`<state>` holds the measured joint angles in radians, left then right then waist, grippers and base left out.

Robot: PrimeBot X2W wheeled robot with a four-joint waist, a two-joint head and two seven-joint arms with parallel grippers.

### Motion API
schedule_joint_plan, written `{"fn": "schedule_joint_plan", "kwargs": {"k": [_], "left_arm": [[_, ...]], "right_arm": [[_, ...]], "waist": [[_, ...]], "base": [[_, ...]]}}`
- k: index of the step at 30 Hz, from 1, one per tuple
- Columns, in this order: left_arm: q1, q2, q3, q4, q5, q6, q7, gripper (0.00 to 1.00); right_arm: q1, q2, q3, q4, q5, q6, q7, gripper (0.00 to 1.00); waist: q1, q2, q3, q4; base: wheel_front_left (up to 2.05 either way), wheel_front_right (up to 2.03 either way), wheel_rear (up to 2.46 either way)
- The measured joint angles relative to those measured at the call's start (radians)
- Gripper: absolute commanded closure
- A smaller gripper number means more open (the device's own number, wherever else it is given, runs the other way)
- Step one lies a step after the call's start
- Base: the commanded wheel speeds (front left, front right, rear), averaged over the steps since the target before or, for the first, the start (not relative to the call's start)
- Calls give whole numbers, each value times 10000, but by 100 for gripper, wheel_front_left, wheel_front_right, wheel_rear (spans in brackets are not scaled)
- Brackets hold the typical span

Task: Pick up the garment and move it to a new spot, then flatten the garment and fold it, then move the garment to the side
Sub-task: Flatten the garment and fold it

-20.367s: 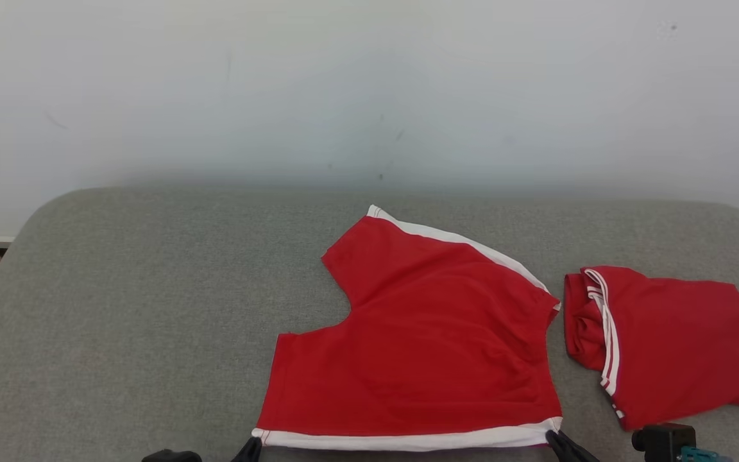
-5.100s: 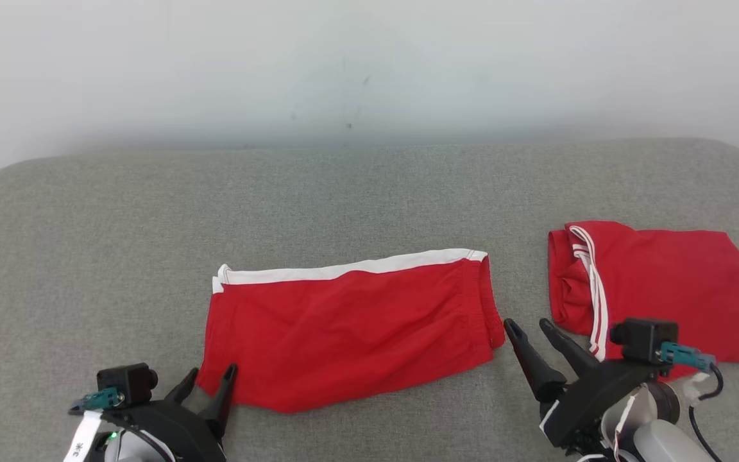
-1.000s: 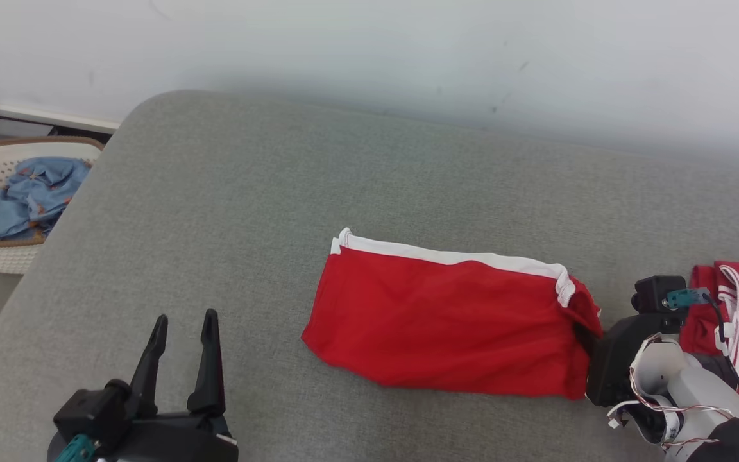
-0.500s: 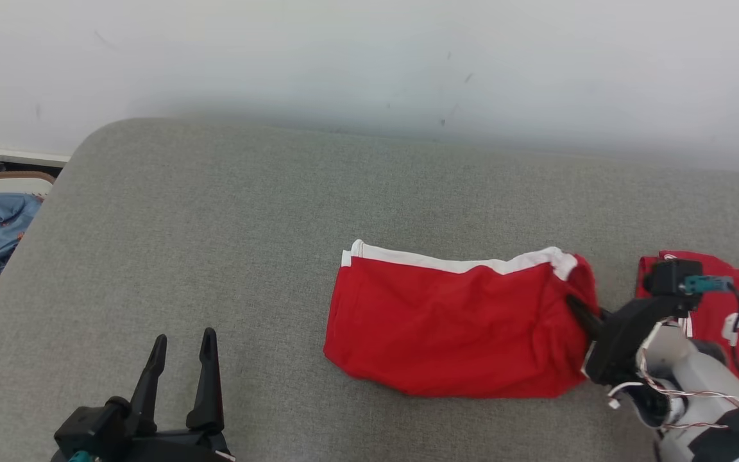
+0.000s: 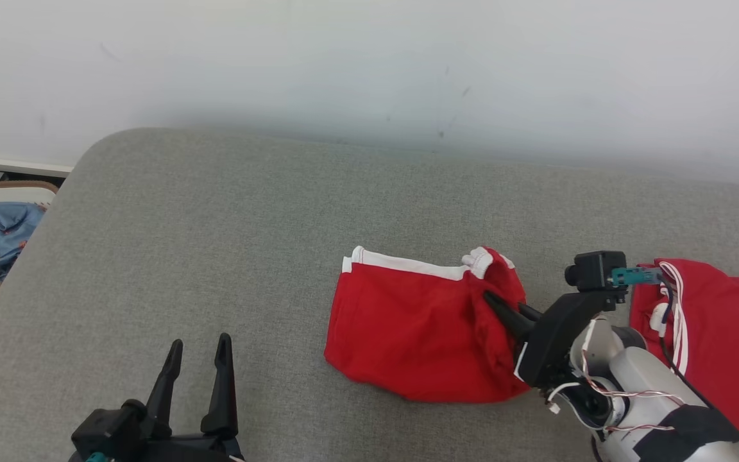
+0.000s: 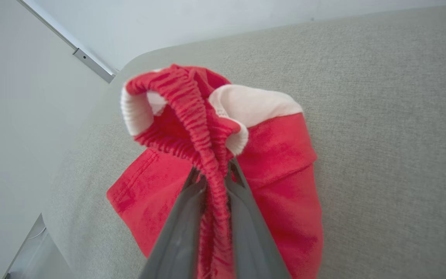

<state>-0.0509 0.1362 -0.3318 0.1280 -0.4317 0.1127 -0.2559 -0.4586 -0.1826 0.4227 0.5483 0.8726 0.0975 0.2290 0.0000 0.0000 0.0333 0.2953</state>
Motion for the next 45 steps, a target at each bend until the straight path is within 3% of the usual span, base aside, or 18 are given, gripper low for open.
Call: {"fn": "schedule_joint_plan", "kwargs": {"k": [10, 28, 44, 45], "left_arm": [[-343, -169, -232, 215, 0, -178, 0, 0], [-641, -441, -500, 742, -2, -349, 0, 0], [-897, -623, -736, 1068, -2, -451, 0, 0], [-878, -627, -711, 1068, -2, -414, 0, 0]], "right_arm": [[-625, 608, -54, 311, 242, -288, 280, 100], [-1685, 930, 614, 1728, 232, -800, 1430, 100], [-2290, 1104, 642, 2999, 320, -949, 1582, 100], [-2361, 1104, 698, 3068, 301, -984, 1576, 91]], "waist": [[0, 0, 84, 334], [0, 0, 174, 980], [1, 0, 60, 1777], [0, 0, 61, 1794]], "base": [[0, 0, 0], [0, 0, 0], [0, 0, 0], [0, 0, 0]]}}
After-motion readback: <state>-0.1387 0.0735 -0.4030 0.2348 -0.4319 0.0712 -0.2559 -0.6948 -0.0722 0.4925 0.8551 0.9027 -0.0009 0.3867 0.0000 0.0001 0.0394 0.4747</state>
